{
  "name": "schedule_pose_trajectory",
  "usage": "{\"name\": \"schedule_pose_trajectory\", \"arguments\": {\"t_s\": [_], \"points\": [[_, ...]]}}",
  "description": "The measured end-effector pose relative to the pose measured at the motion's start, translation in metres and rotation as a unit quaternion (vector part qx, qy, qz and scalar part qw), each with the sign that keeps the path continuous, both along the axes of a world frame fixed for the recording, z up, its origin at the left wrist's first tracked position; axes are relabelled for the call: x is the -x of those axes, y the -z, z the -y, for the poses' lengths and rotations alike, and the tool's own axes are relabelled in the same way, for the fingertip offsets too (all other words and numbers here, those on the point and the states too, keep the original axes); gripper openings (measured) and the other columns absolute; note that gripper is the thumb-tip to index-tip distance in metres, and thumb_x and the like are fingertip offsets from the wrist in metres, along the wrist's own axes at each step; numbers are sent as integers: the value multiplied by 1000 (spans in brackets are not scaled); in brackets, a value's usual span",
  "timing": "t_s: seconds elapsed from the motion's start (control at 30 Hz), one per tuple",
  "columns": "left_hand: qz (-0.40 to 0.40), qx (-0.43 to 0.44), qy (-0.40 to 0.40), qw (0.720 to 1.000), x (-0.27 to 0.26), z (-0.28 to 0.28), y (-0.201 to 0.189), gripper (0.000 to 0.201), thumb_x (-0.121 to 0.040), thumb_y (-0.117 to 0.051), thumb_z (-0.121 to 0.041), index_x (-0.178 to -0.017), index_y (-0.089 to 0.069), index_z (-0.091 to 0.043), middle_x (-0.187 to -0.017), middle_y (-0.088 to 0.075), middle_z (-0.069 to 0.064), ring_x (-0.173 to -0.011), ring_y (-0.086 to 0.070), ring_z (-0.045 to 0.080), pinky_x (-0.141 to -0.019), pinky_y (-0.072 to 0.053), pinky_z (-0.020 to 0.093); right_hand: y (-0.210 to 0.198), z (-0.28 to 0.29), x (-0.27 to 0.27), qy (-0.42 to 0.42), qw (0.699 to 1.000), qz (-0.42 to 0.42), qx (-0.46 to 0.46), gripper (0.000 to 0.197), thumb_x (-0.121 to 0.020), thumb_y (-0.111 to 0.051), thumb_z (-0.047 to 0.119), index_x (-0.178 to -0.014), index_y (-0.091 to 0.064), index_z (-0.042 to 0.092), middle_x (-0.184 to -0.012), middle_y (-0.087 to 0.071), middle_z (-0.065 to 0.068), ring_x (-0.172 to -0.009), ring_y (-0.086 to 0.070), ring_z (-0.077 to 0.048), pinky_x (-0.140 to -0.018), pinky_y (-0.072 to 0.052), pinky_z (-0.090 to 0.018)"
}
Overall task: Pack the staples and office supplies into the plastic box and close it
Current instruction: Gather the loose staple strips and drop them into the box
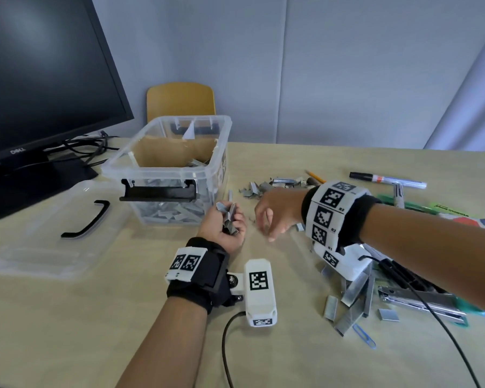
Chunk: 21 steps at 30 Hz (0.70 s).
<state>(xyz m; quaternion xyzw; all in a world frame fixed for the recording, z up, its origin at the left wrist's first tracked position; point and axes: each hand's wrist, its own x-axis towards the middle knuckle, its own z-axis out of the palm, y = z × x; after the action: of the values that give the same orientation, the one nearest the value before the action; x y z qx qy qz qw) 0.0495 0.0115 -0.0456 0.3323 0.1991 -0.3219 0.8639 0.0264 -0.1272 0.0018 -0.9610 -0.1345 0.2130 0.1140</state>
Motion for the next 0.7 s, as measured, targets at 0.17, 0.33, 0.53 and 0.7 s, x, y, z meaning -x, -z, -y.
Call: {"name": "schedule_pose_trajectory", "arguments": {"t_s": [0.17,0.33,0.53,0.7], "points": [[6,-7,-49,999,5,0,-1,38,-94,-38,-13,-58,-47,-6,-37,-46,3,-27,-46,11,-31,-38,12,3,-11,10,2,1000,8,-4,8,-80,-62,1,-85,-68,0,-84,-68,-19,-66,-59,-18,-70,-54,-24],[12,18,-80,997,12,5,-1,28,-94,-37,-7,-67,-45,-4,-63,-49,8,-44,-54,17,-41,-50,20,-11,-9,12,34,997,69,-13,15,-76,-58,-2,-84,-69,-7,-84,-69,-21,-61,-56,-17,-55,-45,-11],[2,63,-54,997,26,17,-10,24,-96,-39,-13,-80,-50,0,-81,-56,13,-67,-56,20,-46,-54,27,-45,-11,7,47,985,82,-142,13,-78,-64,4,-72,-66,15,-68,-63,-5,-55,-56,-7,-49,-46,-10],[-12,21,5,1000,21,19,-10,32,-95,-42,-21,-66,-48,-8,-43,-53,4,-31,-52,12,-30,-37,11,-38,4,1,41,989,139,-27,13,-78,-62,3,-88,-71,6,-96,-70,-12,-93,-66,-24,-86,-53,-33]]}}
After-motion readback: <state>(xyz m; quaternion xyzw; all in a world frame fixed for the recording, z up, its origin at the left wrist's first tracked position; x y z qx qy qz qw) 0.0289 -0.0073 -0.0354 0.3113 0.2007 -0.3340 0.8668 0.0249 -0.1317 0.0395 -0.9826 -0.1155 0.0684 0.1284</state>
